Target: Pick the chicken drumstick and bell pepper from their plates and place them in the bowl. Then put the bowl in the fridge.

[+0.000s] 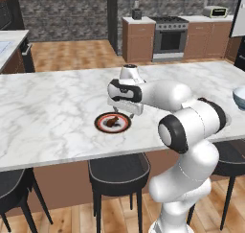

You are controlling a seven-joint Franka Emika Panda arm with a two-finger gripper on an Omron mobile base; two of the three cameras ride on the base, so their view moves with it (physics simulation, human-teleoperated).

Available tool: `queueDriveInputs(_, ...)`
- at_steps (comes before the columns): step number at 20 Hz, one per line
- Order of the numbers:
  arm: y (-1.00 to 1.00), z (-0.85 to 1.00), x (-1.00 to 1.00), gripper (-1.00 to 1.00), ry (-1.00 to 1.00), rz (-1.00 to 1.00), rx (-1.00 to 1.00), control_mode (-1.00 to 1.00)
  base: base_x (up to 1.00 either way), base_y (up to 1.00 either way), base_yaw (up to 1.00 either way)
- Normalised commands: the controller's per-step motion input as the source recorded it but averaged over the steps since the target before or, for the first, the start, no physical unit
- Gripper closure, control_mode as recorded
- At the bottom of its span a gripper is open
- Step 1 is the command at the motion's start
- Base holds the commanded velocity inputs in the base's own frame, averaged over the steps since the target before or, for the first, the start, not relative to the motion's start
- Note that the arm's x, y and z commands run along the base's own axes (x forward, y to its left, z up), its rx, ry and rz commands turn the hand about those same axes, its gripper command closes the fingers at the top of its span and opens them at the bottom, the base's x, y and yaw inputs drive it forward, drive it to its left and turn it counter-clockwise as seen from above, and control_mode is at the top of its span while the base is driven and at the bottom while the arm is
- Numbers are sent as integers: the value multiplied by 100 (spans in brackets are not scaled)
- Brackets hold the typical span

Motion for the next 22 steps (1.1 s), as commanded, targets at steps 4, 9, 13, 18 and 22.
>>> queueDriveInputs(4, 20, -37, 26, -100, 0, 2, 0, -100, 0, 0, 0)
queueDriveInputs(9, 17, -35, 32, -100, 0, 1, 0, -100, 0, 0, 0)
queueDriveInputs(13, 14, -34, 30, -100, 0, 2, 0, -100, 0, 0, 0)
queueDriveInputs(18, 10, -33, 31, -100, 0, 2, 0, -100, 0, 0, 0)
queueDriveInputs(22, 6, -28, 30, -100, 1, 3, 0, -100, 0, 0, 0)
